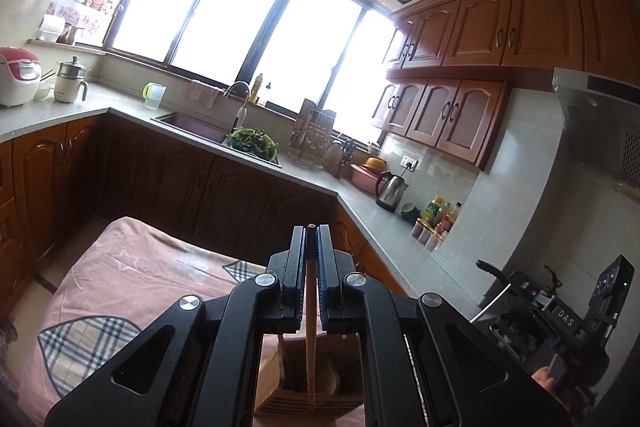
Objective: Organize utensils
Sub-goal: 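Lift and carry both held chopsticks above the wooden holder, then lower both chopsticks into the holder and open both tools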
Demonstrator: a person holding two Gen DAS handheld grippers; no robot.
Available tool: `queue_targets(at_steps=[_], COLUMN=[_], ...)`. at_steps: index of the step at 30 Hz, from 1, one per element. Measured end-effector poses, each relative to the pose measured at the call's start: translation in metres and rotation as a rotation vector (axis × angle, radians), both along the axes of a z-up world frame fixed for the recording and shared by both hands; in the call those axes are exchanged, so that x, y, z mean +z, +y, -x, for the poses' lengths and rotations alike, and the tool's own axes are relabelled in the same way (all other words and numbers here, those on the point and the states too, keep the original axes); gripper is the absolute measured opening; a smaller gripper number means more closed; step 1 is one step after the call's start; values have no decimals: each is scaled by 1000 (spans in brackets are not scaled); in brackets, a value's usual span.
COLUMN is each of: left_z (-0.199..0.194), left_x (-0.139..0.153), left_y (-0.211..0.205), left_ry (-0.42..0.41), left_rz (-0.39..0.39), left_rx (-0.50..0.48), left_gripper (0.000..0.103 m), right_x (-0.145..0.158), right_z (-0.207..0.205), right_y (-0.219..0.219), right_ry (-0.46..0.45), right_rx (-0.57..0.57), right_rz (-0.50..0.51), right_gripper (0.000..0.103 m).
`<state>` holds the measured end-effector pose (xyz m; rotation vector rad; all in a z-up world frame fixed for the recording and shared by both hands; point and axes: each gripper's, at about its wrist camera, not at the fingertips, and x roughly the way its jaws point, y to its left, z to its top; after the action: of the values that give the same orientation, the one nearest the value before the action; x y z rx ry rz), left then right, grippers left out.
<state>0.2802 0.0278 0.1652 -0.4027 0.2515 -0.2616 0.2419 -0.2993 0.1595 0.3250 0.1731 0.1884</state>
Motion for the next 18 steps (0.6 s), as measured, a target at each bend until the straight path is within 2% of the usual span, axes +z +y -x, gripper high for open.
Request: queue_targets(at_steps=[5, 18], left_z=[-21, -54], left_x=[-15, -86], left_y=[-2, -18], left_ry=[12, 133], left_rz=[17, 38], left_rx=[41, 67], left_gripper=[4, 4], right_x=[-12, -79], right_z=[-20, -52], right_y=[5, 8], right_ry=[4, 90], right_rx=[-17, -29], right_rz=[30, 3], right_gripper=[4, 4])
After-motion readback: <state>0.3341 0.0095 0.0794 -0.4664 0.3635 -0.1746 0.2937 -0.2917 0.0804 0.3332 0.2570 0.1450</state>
